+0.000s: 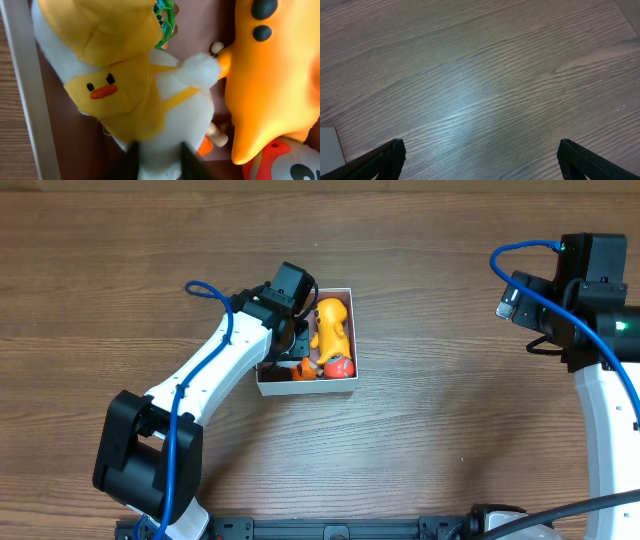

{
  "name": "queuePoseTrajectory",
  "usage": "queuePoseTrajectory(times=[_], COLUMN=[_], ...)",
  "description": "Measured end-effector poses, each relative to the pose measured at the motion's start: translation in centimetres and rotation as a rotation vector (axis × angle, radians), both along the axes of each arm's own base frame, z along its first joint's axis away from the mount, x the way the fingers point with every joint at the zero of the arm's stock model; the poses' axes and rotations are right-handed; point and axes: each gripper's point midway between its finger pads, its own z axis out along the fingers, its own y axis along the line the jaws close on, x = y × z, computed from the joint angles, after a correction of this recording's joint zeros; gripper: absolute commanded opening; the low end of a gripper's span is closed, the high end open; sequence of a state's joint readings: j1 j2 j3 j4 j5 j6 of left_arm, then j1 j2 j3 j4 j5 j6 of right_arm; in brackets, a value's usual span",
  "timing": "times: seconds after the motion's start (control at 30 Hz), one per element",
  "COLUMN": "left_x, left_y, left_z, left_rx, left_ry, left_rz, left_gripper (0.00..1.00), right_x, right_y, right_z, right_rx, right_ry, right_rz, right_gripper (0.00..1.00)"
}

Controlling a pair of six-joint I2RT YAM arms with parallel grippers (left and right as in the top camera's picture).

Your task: Pack container

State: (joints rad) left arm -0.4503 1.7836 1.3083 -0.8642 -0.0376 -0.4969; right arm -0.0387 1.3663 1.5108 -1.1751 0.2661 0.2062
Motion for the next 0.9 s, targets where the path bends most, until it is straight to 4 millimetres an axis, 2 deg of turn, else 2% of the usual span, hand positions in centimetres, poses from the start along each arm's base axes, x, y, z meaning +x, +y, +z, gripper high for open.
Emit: queuePoseTrajectory(times=[0.07,0.13,0.3,0.43,0.6,0.67,0.77,0.83,0.9], left_x=[0.0,0.0,-0.1,-1.2,-1.9,-1.9,-1.9,-1.9,-2.0], left_y=[0.0,0.0,0.1,0.6,0.9,0.9,0.9,0.9,1.0], left_z=[0.0,0.0,0.0,-0.1,0.8,2.4,4.8,5.7,5.8], left_rx=[-0.001,-0.001,0.003,0.025,0.03,0.013,-0.014,-0.021,-0.017], left_ry=[0.0,0.001,0.006,0.051,0.059,0.024,-0.041,-0.062,-0.06], left_rz=[0.004,0.004,0.002,-0.002,-0.006,-0.006,-0.016,-0.027,-0.037], left_gripper=[0.13,0.04,0.04,0.04,0.08,0.14,0.32,0.56,0.7], right_x=[0.0,0.0,0.0,0.0,0.0,0.0,0.0,0.0,0.0], right_y=[0.0,0.0,0.0,0.0,0.0,0.0,0.0,0.0,0.0], right_z=[0.0,0.0,0.0,0.0,0.0,0.0,0.0,0.0,0.0], right_rx=[0.0,0.0,0.0,0.0,0.001,0.0,0.0,0.0,0.0], right_ry=[0.0,0.0,0.001,0.0,0.0,0.0,0.0,0.0,0.0], right_rz=[0.0,0.0,0.001,0.001,0.0,0.001,0.0,0.0,0.0], right_gripper=[1.0,1.0,1.0,1.0,1.0,1.0,1.0,1.0,1.0])
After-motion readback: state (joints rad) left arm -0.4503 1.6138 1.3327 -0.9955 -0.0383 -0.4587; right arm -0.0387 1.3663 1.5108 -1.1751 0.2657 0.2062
